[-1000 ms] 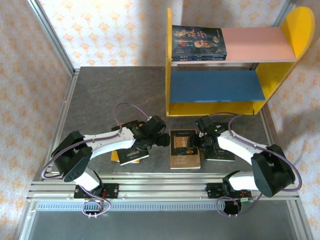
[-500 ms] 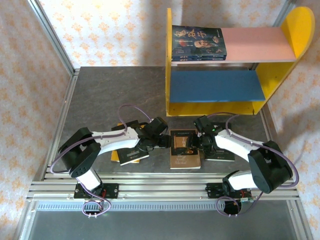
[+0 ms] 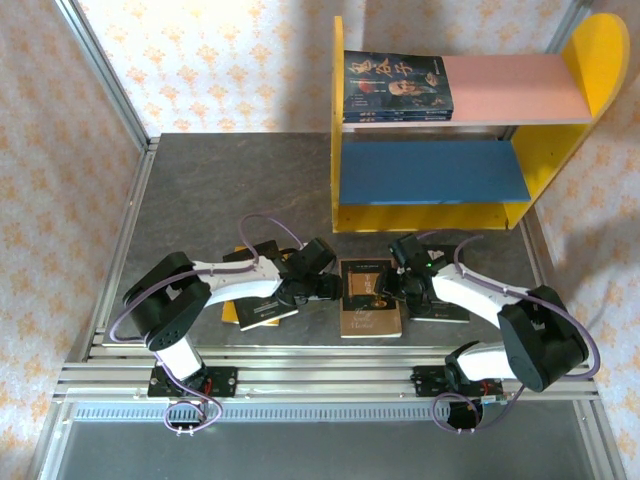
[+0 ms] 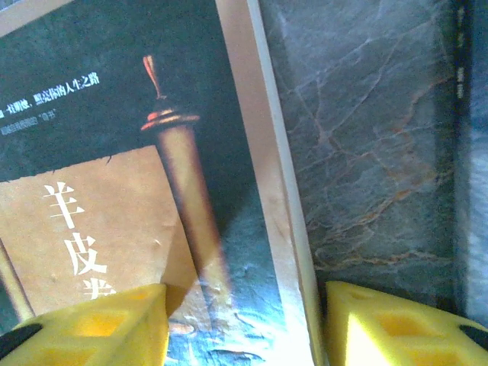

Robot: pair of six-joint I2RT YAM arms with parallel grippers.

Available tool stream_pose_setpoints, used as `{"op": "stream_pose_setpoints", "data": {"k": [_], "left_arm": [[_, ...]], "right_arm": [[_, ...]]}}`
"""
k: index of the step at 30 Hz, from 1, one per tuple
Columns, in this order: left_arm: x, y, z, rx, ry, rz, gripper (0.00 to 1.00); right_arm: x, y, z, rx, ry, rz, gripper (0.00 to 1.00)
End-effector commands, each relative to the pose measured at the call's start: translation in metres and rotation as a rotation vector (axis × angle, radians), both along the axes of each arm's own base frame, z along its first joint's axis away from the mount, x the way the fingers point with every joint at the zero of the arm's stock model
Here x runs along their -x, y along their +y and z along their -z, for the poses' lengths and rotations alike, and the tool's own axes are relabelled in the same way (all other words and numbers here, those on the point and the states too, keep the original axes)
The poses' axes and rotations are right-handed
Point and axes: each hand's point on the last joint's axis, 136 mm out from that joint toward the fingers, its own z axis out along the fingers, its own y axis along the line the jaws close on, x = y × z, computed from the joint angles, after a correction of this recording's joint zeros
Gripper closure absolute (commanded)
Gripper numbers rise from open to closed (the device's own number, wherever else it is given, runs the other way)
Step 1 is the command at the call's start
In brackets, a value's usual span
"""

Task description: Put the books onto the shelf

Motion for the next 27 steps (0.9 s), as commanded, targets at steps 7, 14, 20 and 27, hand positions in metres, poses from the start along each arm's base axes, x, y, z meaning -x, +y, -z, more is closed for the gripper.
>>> {"op": "stream_pose_setpoints", "data": {"k": [7,14,20,27], "left_arm": [[0.006,-0.001,0.006,0.002,0.009,-0.001,0.44],[0.006,-0.003,0.013,0.007,0.019,-0.003,0.44],[0.004,-0.012,0.013,0.041,0.018,0.002,0.44],[-0.003,-0.024,-0.026,0.161,-0.066,0.014,0.44]], "right_arm": [[-0.002,0.060,0.041,-0.263,0.036,-0.036,0.60],[-0.005,0.074,0.045,-0.275,0.030,-0.063,0.67],[0.003,0.095,0.050,-0.266,0.035,-0.133,0.74],[0.007,0.123,0.054,-0.265,0.035,-0.192,0.80]]}}
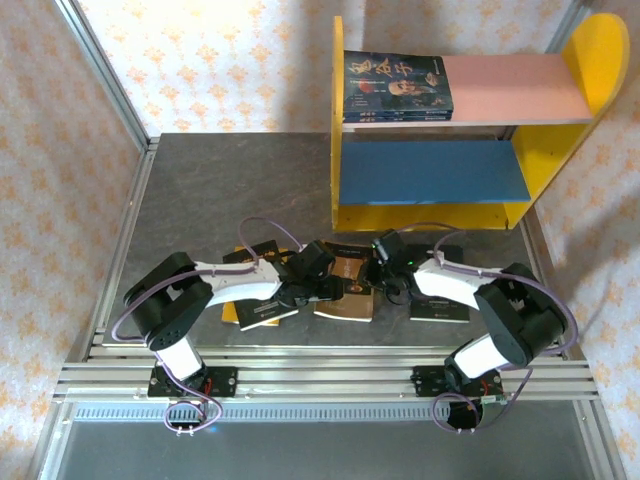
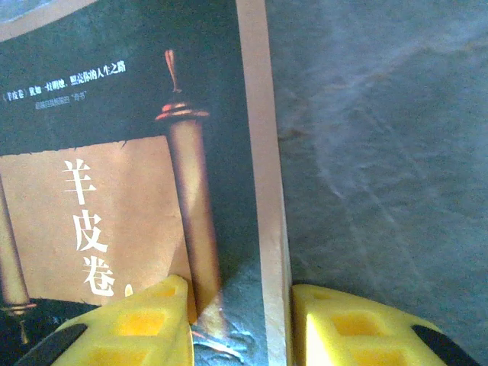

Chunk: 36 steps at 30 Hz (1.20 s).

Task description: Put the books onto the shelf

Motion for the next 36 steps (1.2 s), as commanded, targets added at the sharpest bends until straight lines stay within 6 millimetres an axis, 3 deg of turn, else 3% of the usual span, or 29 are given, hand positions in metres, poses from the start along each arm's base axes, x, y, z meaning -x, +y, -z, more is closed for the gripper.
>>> {"op": "stream_pose_setpoints", "data": {"k": [1,6,17,27,36], "left_arm": [[-0.005,-0.021,-0.034,0.131,-0.072,0.028,0.44],[-0.007,-0.013,-0.046,0.101,-0.108,0.029,0.44],[-0.008,-0.006,-0.045,0.061,-0.117,0.024,0.51],[-0.011,0.003,-0.046,0.018,-0.143,0.013,0.65],[-0.013,0.006,-0.050,0.009,-0.162,0.002,0.85]], "right_arm": [[0.047,0.067,0.053,-0.158,0.135,-0.208,0.80],[0.044,0.069,0.052,-0.152,0.130,-0.209,0.78],[0.045,0.061,0.051,-0.110,0.127,-0.205,0.65],[0.043,0.053,0.046,-0.066,0.105,-0.200,0.39],[0.033,0.036,0.031,0.000,0.030,-0.152,0.30]]}}
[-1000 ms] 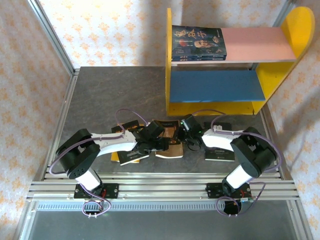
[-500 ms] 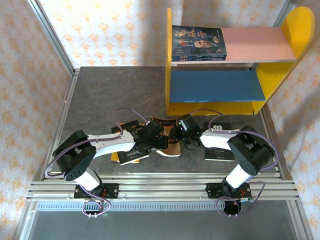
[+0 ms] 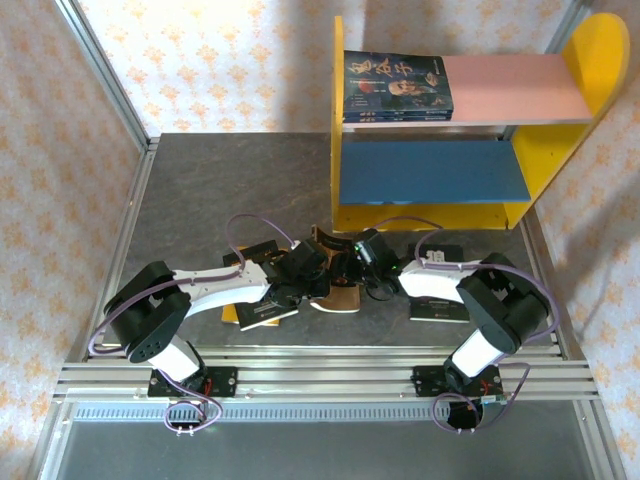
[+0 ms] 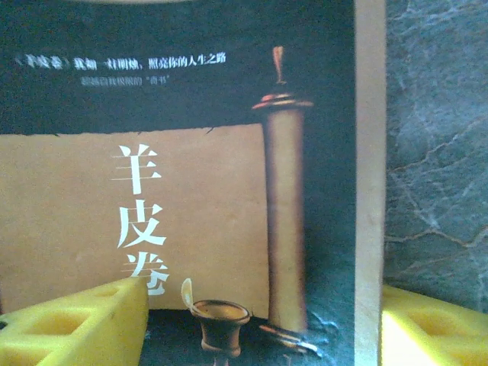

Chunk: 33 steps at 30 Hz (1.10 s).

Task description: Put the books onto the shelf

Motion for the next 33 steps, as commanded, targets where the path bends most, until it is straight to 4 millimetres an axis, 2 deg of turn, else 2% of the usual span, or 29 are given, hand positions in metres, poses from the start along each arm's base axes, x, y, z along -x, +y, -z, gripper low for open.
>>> {"op": "stream_pose_setpoints", "data": {"k": [1,4,7,11,17,19,22,25,30,33], "left_arm": [[-0.009,-0.012,-0.031,0.044,-0.093,0.026,0.88],[-0.010,-0.010,-0.040,0.053,-0.126,0.035,0.95],[-0.011,-0.006,-0.057,0.050,-0.181,0.063,0.97],[-0.011,0.002,-0.092,0.055,-0.294,0.103,0.97],[0.002,0.011,-0.152,0.100,-0.458,0.219,0.97],[0.008,0.014,-0.180,0.134,-0.523,0.254,0.96],[0.016,0.021,-0.231,0.176,-0.640,0.286,0.96],[0.017,0.036,-0.290,0.182,-0.754,0.260,0.96],[0.025,0.039,-0.393,0.282,-0.954,0.277,0.98],[0.020,0.040,-0.445,0.320,-1.068,0.239,0.98]], "right_arm": [[0.052,-0.019,0.047,0.117,0.189,-0.044,0.29],[0.047,-0.028,0.035,0.134,0.155,-0.023,0.28],[0.038,-0.042,0.016,0.141,0.104,0.022,0.27],[0.027,-0.055,-0.027,0.102,-0.002,0.060,0.22],[0.027,-0.072,-0.085,0.094,-0.101,0.062,0.20],[0.027,-0.076,-0.107,0.084,-0.143,0.065,0.19],[0.023,-0.085,-0.150,0.047,-0.237,0.073,0.15],[0.017,-0.092,-0.197,-0.009,-0.319,0.057,0.14],[0.005,-0.100,-0.287,-0.081,-0.484,0.031,0.13],[-0.003,-0.106,-0.333,-0.111,-0.566,0.031,0.13]]}}
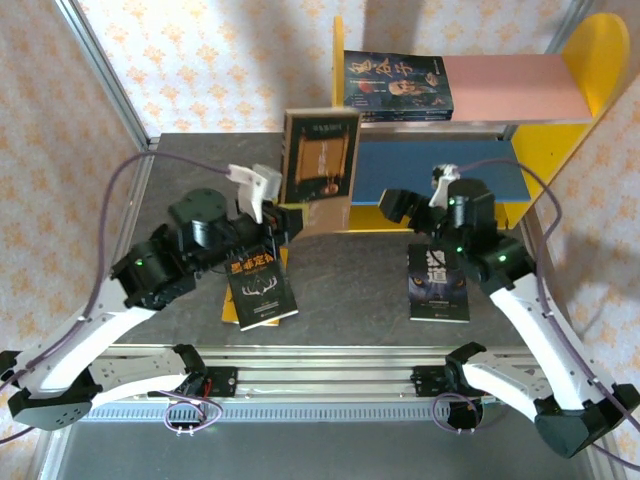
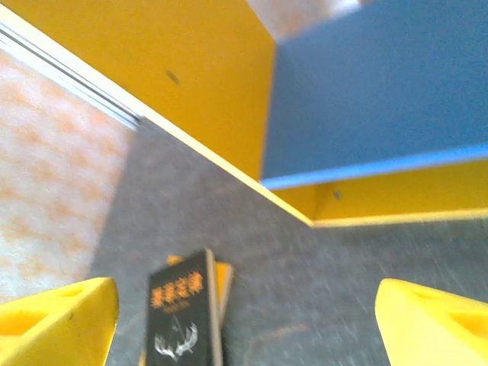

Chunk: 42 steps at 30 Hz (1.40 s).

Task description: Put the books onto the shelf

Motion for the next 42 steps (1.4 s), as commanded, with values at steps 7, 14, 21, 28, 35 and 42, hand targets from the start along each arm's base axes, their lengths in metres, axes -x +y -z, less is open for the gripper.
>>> {"op": "stream_pose_setpoints", "data": {"k": [7,14,21,28,35,42], "left_arm": [[-0.015,0.004,-0.162,0.258,-0.368,-0.085,0.98],[-0.044,0.013,-0.227,0.430,-0.460,-0.261,1.00],[-0.061,-0.011,-0.263,0.530,-0.502,-0.228,1.00],[-0.078,-0.031,-0.277,0.600,-0.510,-0.212,1.00],[-0.093,-0.039,-0.275,0.642,-0.500,-0.232,1.00],[-0.098,-0.051,-0.272,0.692,-0.484,-0.193,1.00]], "right_arm": [[-0.002,-0.004,-0.131,-0.066,-0.264,-0.079,0.13],[0.005,0.003,-0.209,-0.198,-0.425,-0.128,0.10],[0.009,0.012,-0.259,-0.360,-0.496,-0.183,0.07],[-0.001,0.023,-0.287,-0.498,-0.530,-0.244,0.01],[-0.003,0.029,-0.301,-0.583,-0.561,-0.291,0.00],[-0.017,0.036,-0.305,-0.642,-0.553,-0.319,0.00]]}}
